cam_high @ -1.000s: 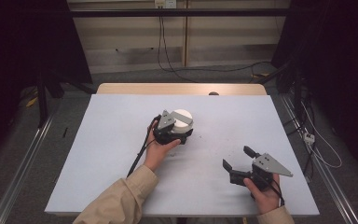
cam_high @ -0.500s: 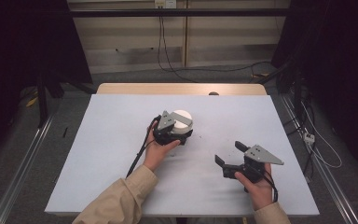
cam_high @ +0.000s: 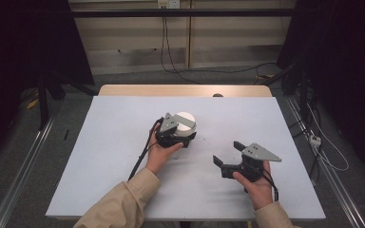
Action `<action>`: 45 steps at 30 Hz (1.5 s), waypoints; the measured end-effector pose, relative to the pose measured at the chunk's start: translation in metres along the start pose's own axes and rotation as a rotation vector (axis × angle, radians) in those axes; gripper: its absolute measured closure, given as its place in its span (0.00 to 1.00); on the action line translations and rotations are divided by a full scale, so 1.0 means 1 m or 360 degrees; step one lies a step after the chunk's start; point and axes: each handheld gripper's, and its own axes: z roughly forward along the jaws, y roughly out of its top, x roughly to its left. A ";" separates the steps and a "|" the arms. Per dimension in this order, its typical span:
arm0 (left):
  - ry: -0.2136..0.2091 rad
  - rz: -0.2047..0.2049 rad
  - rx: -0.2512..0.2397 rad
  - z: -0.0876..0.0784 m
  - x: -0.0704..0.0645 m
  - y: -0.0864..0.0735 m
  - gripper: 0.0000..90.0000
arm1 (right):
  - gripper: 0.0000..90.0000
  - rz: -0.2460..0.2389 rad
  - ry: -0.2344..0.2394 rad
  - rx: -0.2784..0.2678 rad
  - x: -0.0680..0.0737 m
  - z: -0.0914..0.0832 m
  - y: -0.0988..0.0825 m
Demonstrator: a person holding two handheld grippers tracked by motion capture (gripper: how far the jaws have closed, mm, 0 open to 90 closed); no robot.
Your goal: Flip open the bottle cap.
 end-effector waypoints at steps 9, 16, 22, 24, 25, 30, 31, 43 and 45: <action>-0.0026 -0.0018 0.0007 -0.001 0.001 -0.001 0.20 | 0.07 -0.0010 0.0017 0.0013 0.002 0.007 0.005; -0.0023 -0.0025 0.0005 -0.001 0.001 -0.001 0.20 | 0.07 -0.0004 0.0016 0.0019 0.004 0.014 0.010; -0.0013 -0.0016 0.0011 -0.001 0.001 -0.001 0.20 | 0.11 -0.0022 0.0021 0.0010 0.007 0.021 0.016; -0.0020 -0.0024 0.0008 -0.001 0.001 -0.002 0.20 | 0.21 -0.0045 0.0049 0.0021 0.008 0.024 0.019; -0.0021 -0.0020 0.0007 -0.001 0.001 -0.002 0.20 | 0.24 -0.0046 0.0053 0.0011 0.008 0.025 0.021; -0.0016 -0.0017 0.0012 -0.001 0.001 -0.002 0.20 | 0.46 -0.0038 0.0096 0.0040 0.009 0.031 0.029; -0.0018 -0.0017 0.0012 -0.001 0.001 -0.002 0.20 | 0.49 -0.0038 0.0100 0.0054 0.010 0.032 0.030; -0.0018 -0.0028 0.0014 -0.001 0.001 -0.003 0.20 | 0.96 -0.0037 0.0150 0.0119 0.012 0.048 0.038; -0.0020 -0.0038 0.0006 0.000 0.001 -0.003 0.20 | 1.00 -0.0024 0.0155 0.0113 0.011 0.049 0.039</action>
